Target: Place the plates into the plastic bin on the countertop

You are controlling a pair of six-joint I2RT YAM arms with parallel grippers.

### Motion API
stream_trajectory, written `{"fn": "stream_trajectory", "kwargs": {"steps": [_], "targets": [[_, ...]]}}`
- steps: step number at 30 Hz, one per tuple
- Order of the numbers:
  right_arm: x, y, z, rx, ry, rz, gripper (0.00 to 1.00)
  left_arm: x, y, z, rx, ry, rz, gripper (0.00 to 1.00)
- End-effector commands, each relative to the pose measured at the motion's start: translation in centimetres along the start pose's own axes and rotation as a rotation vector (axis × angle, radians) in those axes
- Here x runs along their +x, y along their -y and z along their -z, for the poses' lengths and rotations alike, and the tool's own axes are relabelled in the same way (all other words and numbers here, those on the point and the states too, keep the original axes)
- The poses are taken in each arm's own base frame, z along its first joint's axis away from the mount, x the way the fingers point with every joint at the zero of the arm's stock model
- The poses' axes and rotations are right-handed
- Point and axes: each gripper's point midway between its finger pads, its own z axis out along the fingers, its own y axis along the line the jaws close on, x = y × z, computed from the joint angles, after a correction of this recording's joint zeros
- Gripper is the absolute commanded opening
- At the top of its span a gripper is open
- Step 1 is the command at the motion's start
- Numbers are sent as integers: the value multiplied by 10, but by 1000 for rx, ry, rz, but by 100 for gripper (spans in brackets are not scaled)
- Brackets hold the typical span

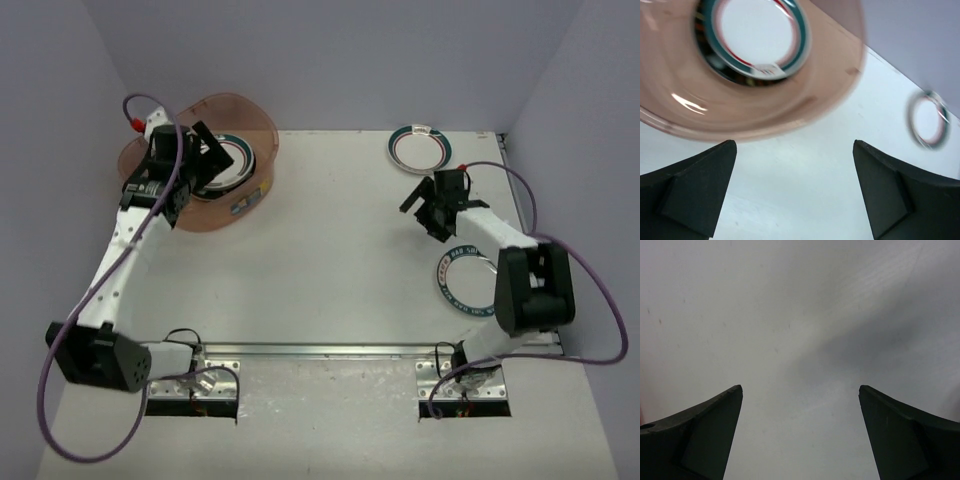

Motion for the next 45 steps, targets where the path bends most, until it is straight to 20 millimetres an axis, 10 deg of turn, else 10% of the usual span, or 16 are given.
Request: {"fn": "stream_trajectory", "kwargs": {"steps": [1, 8, 19, 28, 30, 32, 40, 45], "targets": [[-56, -17, -54, -4, 67, -156, 99, 25, 12, 36, 195, 7, 66, 100], [-93, 3, -126, -35, 164, -235, 96, 68, 33, 95, 519, -123, -77, 100], [-74, 34, -194, -1, -14, -573, 85, 122, -36, 76, 364, -138, -201, 100], [-61, 59, -220, 195, -87, -661, 52, 113, -32, 90, 419, -61, -191, 100], [-57, 61, -222, 198, -105, -669, 28, 113, -32, 88, 416, -61, -189, 100], [-51, 63, -219, 197, -131, -698, 1, 114, -33, 84, 404, -73, -190, 100], [-53, 11, -145, 53, -134, -438, 0, 118, -13, 87, 505, -106, -172, 100], [-8, -51, -63, -206, -123, -41, 0, 152, 29, 93, 786, -284, -96, 100]]}}
